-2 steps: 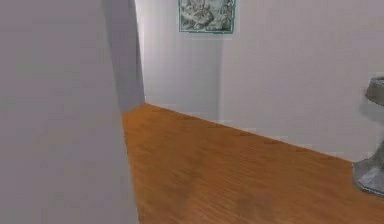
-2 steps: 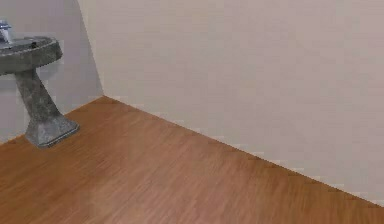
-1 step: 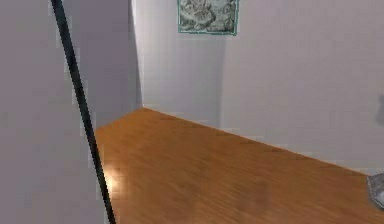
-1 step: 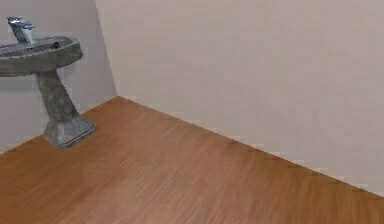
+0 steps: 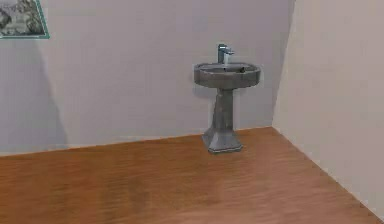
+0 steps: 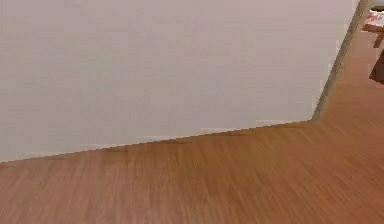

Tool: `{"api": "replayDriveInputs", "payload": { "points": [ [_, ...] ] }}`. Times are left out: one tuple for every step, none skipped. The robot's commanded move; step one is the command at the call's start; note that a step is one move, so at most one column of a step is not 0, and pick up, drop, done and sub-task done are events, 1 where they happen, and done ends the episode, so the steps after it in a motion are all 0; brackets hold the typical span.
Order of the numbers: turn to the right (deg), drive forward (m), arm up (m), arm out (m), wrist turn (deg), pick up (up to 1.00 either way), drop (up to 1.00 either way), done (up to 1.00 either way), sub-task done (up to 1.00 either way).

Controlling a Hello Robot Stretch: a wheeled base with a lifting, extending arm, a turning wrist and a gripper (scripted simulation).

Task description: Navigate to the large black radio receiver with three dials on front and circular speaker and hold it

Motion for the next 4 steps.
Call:
{"api": "replayDriveInputs", "payload": {
  "points": [
    [45.0, 0.00, 0.00, 0.00, 0.0, 0.00, 0.00, 0.00, 0.00],
    [33.0, 0.00, 0.00, 0.00, 0.0, 0.00, 0.00, 0.00, 0.00],
    [0.0, 0.05, 0.00, 0.00, 0.0, 0.00, 0.00, 0.00, 0.00],
    [-45.0, 0.00, 0.00, 0.00, 0.0, 0.00, 0.00, 0.00, 0.00]
  ]
}}
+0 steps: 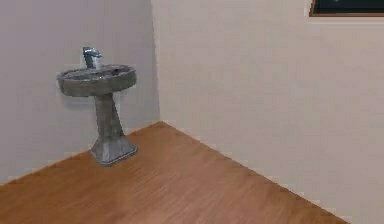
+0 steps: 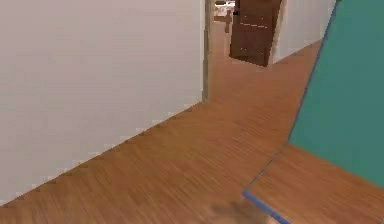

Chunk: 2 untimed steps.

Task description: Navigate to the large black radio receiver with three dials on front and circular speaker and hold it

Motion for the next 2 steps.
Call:
{"api": "replayDriveInputs", "payload": {
  "points": [
    [-39.0, 0.00, 0.00, 0.00, 0.0, 0.00, 0.00, 0.00, 0.00],
    [0.0, 0.50, 0.00, 0.00, 0.0, 0.00, 0.00, 0.00, 0.00]
  ]
}}
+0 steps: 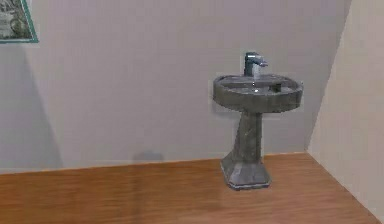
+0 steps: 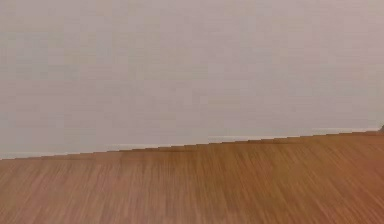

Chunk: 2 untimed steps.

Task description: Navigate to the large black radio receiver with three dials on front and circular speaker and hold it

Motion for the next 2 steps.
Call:
{"api": "replayDriveInputs", "payload": {
  "points": [
    [-45.0, 0.00, 0.00, 0.00, 0.0, 0.00, 0.00, 0.00, 0.00],
    [-6.0, 0.00, 0.00, 0.00, 0.0, 0.00, 0.00, 0.00, 0.00]
  ]
}}
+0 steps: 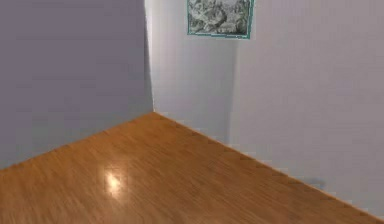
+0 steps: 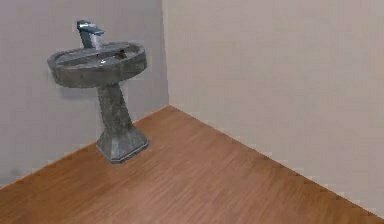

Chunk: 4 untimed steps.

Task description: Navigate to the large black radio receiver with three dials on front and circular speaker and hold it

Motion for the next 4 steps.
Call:
{"api": "replayDriveInputs", "payload": {
  "points": [
    [0.0, 0.35, 0.00, 0.00, 0.0, 0.00, 0.00, 0.00, 0.00],
    [-45.0, 0.00, 0.00, 0.00, 0.0, 0.00, 0.00, 0.00, 0.00],
    [0.0, 0.70, 0.00, 0.00, 0.0, 0.00, 0.00, 0.00, 0.00],
    [-45.0, 0.00, 0.00, 0.00, 0.0, 0.00, 0.00, 0.00, 0.00]
  ]
}}
